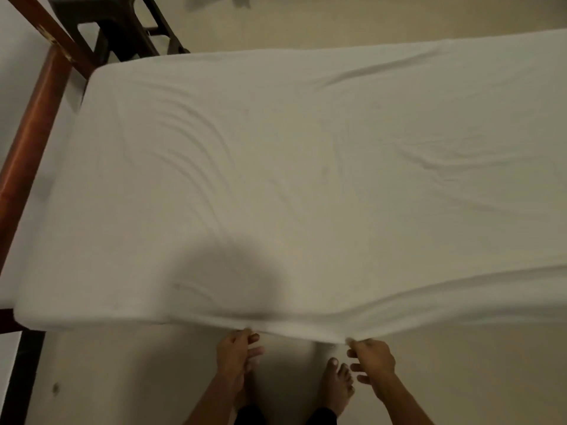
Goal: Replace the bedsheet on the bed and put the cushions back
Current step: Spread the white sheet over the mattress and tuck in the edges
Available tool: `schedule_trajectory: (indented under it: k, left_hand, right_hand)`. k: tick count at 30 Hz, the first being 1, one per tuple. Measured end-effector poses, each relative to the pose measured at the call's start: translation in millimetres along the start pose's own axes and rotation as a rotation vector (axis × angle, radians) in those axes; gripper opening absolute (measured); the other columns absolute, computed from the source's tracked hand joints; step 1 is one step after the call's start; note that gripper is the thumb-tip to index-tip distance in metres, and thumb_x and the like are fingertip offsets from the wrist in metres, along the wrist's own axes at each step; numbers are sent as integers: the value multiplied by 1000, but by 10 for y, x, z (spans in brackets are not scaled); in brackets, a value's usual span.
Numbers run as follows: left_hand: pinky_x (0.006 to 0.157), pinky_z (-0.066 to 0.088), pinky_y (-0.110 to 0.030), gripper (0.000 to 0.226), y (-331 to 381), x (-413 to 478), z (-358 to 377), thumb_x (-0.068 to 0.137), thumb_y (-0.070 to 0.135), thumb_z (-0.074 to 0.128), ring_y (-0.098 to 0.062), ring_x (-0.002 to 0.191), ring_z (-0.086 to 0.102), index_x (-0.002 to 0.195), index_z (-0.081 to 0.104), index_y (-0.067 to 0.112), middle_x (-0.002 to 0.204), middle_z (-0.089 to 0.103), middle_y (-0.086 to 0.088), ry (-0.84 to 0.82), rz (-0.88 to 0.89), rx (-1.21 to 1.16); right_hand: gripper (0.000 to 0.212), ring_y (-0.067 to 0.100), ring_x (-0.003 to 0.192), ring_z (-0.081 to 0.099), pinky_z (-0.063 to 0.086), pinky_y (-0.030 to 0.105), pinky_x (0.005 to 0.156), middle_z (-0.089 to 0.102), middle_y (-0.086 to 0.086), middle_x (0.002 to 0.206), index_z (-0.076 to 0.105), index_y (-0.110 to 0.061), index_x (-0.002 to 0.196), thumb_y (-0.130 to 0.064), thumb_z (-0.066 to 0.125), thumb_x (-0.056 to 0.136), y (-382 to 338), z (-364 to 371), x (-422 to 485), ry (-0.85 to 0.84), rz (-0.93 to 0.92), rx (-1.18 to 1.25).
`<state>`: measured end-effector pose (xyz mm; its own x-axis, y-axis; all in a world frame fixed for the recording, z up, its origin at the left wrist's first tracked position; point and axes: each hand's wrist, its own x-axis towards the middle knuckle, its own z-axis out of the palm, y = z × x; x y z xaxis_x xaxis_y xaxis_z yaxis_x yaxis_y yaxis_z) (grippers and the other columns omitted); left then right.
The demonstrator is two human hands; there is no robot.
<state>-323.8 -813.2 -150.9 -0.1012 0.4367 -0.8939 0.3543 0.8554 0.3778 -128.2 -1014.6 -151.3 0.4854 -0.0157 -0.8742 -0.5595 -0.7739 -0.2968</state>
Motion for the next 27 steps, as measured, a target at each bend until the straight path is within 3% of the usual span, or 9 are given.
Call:
schedule_trajectory:
  k: [3,6,8,13,17,22,27]
  left_hand:
    - [64,47,-33,32,140,43,-87,107,40,52,-31,72,68,98,65,12,94,72,-7,22,-7,-158]
    - [65,52,-36,32,287,177,-255,109,34,45,-29,78,67,100,65,11,102,70,-11,121,67,-319]
    - [64,52,-35,25,378,287,-385,109,25,46,-26,76,67,104,64,9,106,68,-17,188,109,-343]
    - [51,53,-30,20,459,380,-587,105,16,54,-22,65,64,88,60,9,87,63,-13,256,76,-267]
    - [35,40,-19,22,272,336,-643,102,11,56,-22,55,57,81,59,3,77,57,-12,317,78,-206]
    - [60,49,-32,12,323,300,-729,102,14,58,-26,66,62,97,63,4,87,62,-12,215,20,-176]
    - [60,49,-33,20,556,384,-1047,105,30,57,-26,67,64,105,65,12,92,67,-7,170,43,-178]
  right_hand:
    - [21,32,82,75,62,45,72,77,7,91,76,-12,93,-32,79,87,-142,-142,42,5,46,167]
    - [30,36,93,74,59,40,74,76,13,102,71,-7,106,-33,76,91,-253,-307,157,-17,113,448]
    - [33,34,92,75,60,37,70,76,14,104,69,-5,110,-32,76,93,-301,-356,234,-40,148,497]
    - [23,32,85,75,56,33,62,77,12,103,70,-4,106,-24,75,95,-255,-233,304,-28,175,438]
    - [20,33,87,74,56,36,67,77,10,101,68,-6,98,-23,78,92,-122,-196,201,41,197,333]
    - [26,32,78,73,56,36,67,77,12,93,73,-5,100,-27,81,88,-178,-179,86,95,180,233]
    - [20,31,72,70,49,29,62,79,10,88,77,-8,100,-25,70,92,-291,493,-154,-57,150,132]
